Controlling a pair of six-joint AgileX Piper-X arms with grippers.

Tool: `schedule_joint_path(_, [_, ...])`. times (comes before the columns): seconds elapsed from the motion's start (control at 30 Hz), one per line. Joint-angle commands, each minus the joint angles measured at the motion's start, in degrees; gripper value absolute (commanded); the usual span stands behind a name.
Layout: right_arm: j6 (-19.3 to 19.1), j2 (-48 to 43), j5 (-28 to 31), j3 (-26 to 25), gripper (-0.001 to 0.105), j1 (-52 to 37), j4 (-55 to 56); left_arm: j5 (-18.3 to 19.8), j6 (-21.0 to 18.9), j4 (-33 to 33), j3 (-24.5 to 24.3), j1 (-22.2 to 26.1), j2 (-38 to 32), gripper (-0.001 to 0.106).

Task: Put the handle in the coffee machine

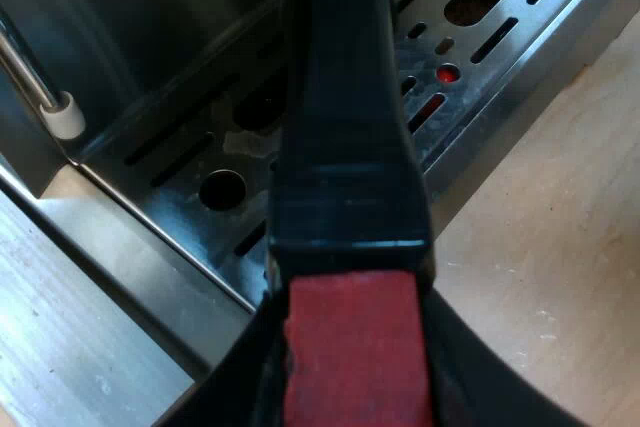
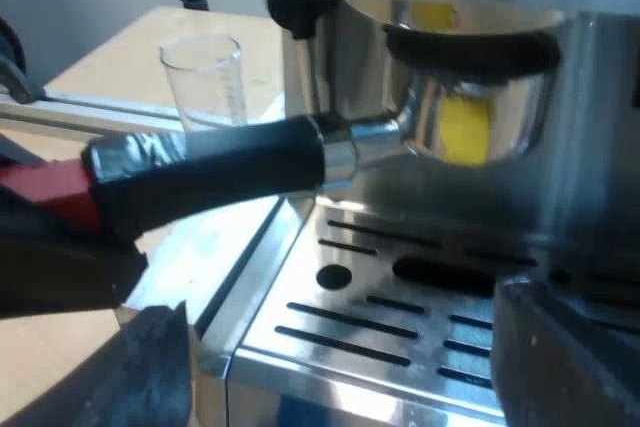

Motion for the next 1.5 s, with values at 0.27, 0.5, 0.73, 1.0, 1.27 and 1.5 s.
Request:
schedule_joint_path(0.27, [-6.2,3.8,4.4,0.1,0.064,-0.4,-9.1,2.0,-0.8,-1.9,-0.5,0.0,-0.5,0.000])
schedule_joint_path(0.5, [-6.2,3.8,4.6,0.1,0.064,-0.4,-9.0,2.0,-0.8,-1.9,-0.5,0.0,-0.5,0.000])
schedule_joint_path(0.73, [-6.2,3.8,4.6,0.1,0.064,-0.4,-9.0,2.4,-0.8,-1.9,-0.5,0.0,0.1,0.000])
schedule_joint_path(1.0, [-6.2,3.8,4.6,0.1,0.064,-0.4,-9.0,2.6,-0.7,-3.1,-0.5,0.0,2.1,0.000])
schedule_joint_path(1.27, [-6.2,3.8,4.6,0.1,0.064,-0.4,-8.7,2.6,-0.9,-5.2,-0.5,0.5,2.1,0.000])
schedule_joint_path(1.5, [-6.2,3.8,4.6,0.1,0.064,-0.4,-8.7,7.1,-0.9,-6.3,-0.5,3.3,2.8,0.000])
